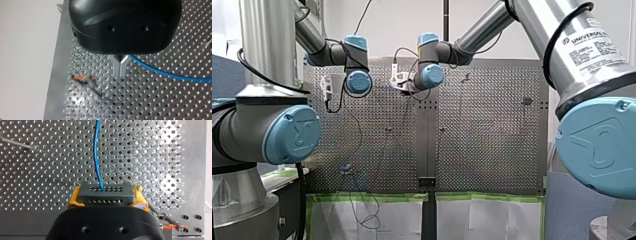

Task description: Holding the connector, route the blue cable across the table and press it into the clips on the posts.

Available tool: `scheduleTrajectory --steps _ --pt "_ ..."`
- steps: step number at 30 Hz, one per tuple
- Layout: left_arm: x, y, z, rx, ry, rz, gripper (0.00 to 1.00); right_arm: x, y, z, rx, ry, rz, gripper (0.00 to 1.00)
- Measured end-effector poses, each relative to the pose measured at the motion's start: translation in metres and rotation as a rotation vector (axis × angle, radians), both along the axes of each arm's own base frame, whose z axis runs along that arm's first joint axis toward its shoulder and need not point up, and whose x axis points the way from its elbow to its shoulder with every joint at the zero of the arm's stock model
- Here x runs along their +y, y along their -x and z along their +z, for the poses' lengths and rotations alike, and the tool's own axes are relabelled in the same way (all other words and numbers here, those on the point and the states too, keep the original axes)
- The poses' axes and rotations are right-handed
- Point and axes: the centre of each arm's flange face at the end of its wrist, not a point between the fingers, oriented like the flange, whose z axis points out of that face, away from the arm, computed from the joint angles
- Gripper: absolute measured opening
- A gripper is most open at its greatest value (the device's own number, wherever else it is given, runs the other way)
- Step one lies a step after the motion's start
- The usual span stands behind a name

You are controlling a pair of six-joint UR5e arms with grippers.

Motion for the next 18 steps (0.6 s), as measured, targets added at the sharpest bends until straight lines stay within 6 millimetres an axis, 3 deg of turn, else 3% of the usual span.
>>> scheduleTrajectory --steps 5,11,18 --pt "0.013 -0.011 0.01 -0.017 0.007 0.021 0.0 -0.004 -0.008 0.012 -0.017 0.009 0.007 0.0" --pt "0.021 -0.021 0.02 -0.037 0.012 0.023 0.0 -0.005 -0.022 0.008 0.0 -0.011 0.021 0.0" --pt "0.026 -0.032 0.032 -0.058 0.013 0.0 0.0 -0.01 -0.033 0.027 -0.031 0.006 0.029 0.0"
